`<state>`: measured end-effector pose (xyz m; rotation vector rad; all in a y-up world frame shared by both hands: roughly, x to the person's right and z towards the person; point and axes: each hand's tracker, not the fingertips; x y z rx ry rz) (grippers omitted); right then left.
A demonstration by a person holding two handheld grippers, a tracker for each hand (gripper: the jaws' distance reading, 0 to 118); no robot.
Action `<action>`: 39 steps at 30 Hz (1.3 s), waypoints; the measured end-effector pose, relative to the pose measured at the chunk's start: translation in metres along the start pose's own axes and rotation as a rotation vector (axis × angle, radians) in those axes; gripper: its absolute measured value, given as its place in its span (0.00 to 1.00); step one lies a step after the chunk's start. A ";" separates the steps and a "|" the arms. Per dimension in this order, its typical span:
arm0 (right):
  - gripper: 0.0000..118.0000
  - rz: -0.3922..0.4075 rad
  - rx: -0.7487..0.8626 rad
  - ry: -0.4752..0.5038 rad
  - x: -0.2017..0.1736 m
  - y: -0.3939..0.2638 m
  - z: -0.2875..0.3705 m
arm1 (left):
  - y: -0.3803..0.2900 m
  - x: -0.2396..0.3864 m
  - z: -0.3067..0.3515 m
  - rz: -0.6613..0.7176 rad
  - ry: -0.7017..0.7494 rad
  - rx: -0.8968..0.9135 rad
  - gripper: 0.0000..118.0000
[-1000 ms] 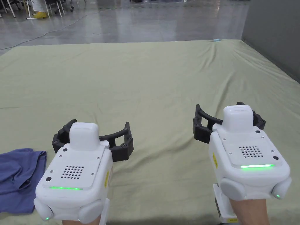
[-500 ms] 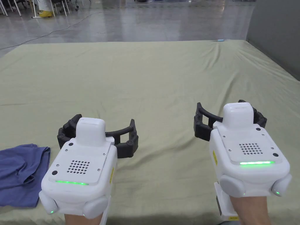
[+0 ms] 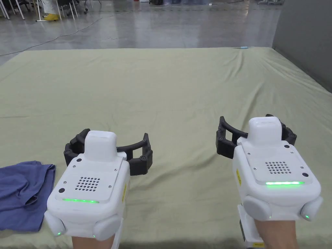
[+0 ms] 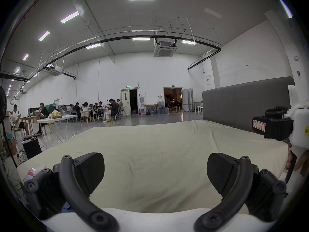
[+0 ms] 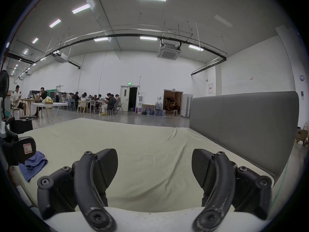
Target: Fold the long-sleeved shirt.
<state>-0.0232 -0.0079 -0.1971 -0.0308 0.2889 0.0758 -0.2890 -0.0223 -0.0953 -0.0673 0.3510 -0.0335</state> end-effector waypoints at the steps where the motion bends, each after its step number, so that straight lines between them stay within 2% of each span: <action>1: 0.78 0.001 -0.001 0.002 0.000 0.000 0.000 | 0.000 -0.001 0.000 0.003 0.004 -0.002 0.99; 23: 0.78 -0.035 -0.014 -0.009 0.005 -0.002 0.005 | -0.004 -0.001 0.007 0.003 0.006 -0.004 0.99; 28: 0.78 -0.192 -0.099 0.049 0.008 0.001 0.002 | -0.005 0.000 0.007 -0.002 0.023 -0.006 0.99; 30: 0.78 -0.242 -0.139 0.042 0.009 0.002 0.000 | -0.005 -0.001 0.006 -0.002 0.020 -0.007 0.99; 35: 0.78 -0.121 -0.138 -0.017 -0.001 0.008 0.004 | -0.004 -0.002 0.007 -0.006 0.019 -0.009 0.99; 39: 0.78 -0.110 -0.103 -0.012 -0.007 0.009 0.008 | -0.005 -0.002 0.006 -0.005 0.016 -0.013 0.99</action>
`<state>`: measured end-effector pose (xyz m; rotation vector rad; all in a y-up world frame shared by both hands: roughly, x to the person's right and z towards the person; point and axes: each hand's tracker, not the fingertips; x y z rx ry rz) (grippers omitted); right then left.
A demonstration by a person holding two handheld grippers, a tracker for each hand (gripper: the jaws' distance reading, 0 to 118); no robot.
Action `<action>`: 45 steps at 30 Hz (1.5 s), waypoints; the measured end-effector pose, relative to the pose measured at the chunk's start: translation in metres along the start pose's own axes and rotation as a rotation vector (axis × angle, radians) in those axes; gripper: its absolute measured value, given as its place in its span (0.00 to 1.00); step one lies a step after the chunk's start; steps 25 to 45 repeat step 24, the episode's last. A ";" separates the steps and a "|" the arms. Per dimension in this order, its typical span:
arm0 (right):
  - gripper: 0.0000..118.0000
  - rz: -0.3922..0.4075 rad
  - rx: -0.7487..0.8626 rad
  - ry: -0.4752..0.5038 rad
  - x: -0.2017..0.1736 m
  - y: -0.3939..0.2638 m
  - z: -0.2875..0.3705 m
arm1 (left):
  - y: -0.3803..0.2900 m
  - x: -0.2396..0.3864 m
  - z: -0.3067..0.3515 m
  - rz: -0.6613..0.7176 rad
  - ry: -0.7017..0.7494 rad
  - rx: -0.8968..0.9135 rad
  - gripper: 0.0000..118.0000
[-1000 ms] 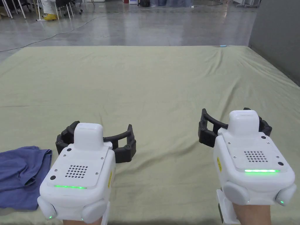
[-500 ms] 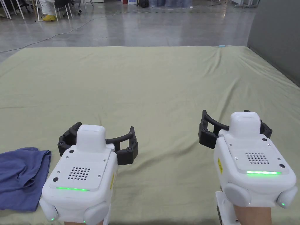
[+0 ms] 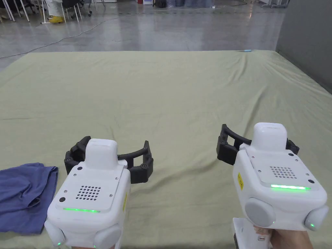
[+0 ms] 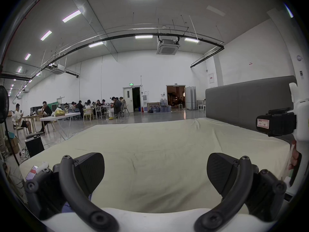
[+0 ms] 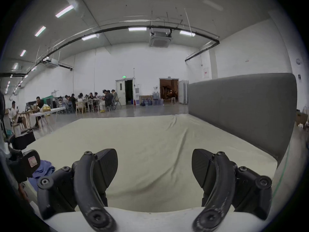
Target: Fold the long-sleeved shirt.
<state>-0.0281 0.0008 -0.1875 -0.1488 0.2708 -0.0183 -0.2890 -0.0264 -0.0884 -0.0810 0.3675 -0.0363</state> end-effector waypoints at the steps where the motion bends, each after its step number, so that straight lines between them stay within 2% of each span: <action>1: 0.78 0.004 -0.006 0.010 -0.001 0.001 0.000 | 0.000 0.000 0.000 0.000 -0.001 -0.001 0.99; 5: 0.78 0.016 -0.009 0.011 -0.004 0.002 0.001 | -0.001 -0.001 0.000 -0.005 0.016 0.003 0.99; 9: 0.78 -0.013 -0.009 0.025 -0.004 0.004 0.002 | -0.001 -0.001 -0.001 -0.003 0.005 -0.008 0.99; 11: 0.78 0.019 0.014 -0.088 -0.010 0.003 0.004 | -0.002 -0.002 -0.001 -0.007 0.008 -0.007 0.99; 13: 0.78 0.026 0.083 -0.131 -0.011 -0.002 0.005 | -0.002 -0.001 -0.001 -0.008 0.008 -0.008 0.99; 18: 0.78 0.029 0.064 -0.093 -0.006 0.002 0.005 | -0.002 -0.001 -0.002 -0.008 0.009 -0.010 0.99; 19: 0.78 0.006 0.042 -0.103 -0.004 0.004 0.004 | -0.002 -0.001 -0.002 -0.007 0.008 -0.009 0.99; 21: 0.79 -0.075 -0.034 -0.060 0.003 0.007 0.000 | -0.002 0.000 -0.002 -0.005 0.006 -0.010 0.99; 24: 0.79 -0.093 -0.114 0.038 0.013 0.008 -0.006 | -0.002 0.000 -0.002 -0.012 0.003 -0.009 0.99; 45: 0.79 -0.093 -0.114 0.038 0.013 0.008 -0.006 | -0.002 0.000 -0.002 -0.012 0.003 -0.009 0.99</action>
